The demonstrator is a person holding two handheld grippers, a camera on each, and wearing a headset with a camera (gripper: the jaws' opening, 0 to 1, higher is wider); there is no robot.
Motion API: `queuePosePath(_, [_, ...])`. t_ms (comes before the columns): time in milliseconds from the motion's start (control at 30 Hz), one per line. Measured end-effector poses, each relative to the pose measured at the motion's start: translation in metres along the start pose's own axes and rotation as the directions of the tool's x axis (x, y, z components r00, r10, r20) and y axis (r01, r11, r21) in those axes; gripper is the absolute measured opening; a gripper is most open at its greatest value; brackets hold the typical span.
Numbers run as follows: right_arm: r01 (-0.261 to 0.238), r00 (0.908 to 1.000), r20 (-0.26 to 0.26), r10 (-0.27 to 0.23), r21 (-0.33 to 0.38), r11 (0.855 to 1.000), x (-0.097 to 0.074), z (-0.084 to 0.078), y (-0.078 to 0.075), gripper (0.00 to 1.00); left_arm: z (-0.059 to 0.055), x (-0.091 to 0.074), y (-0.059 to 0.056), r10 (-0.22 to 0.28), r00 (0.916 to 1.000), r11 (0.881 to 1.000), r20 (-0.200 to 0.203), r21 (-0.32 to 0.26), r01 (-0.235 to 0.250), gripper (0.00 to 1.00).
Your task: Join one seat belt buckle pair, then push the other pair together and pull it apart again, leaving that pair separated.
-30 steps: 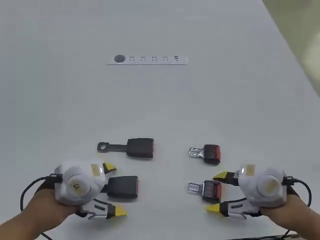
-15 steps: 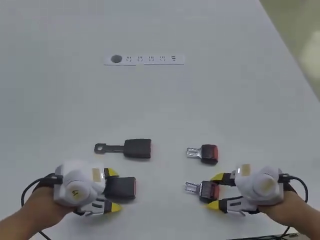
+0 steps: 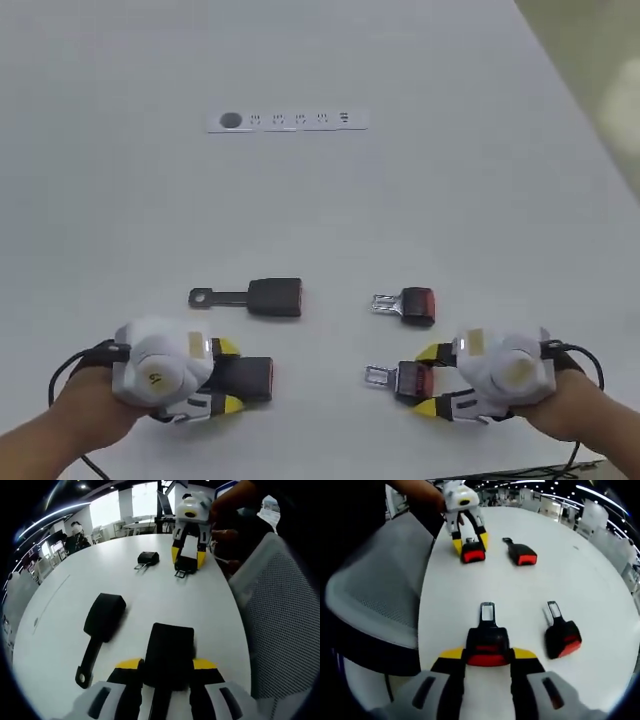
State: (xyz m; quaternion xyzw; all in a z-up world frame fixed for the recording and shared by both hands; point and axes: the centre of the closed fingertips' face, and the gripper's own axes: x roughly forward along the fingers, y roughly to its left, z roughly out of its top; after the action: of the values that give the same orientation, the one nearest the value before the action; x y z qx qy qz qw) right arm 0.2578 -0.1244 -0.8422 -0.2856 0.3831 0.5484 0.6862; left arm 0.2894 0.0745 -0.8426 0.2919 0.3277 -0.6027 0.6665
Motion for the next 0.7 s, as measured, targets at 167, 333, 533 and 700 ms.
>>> queuePosePath(167, [-0.024, 0.9994, -0.026, 0.023, -0.049, 0.999, 0.004, 0.005, 0.003, 0.35, -0.001, -0.001, 0.0, -0.01, 0.9999, 1.0, -0.013, 0.014, 0.011, 0.37])
queuePosePath(333, [-0.042, 0.9986, -0.035, 0.04, -0.059, 0.997, 0.006, 0.006, 0.003, 0.34, 0.0, -0.002, 0.001, -0.016, 0.9995, 1.0, -0.027, 0.023, 0.017, 0.36])
queuePosePath(533, [-0.05, 0.9984, -0.03, 0.049, -0.061, 0.997, 0.009, 0.011, 0.005, 0.34, -0.001, -0.002, 0.001, -0.019, 0.9992, 1.0, -0.034, 0.024, 0.02, 0.36])
queuePosePath(700, [-0.054, 0.9984, -0.018, 0.053, -0.063, 0.997, 0.013, 0.017, 0.006, 0.34, 0.0, -0.002, 0.001, -0.022, 0.9991, 0.999, -0.037, 0.027, 0.023, 0.36])
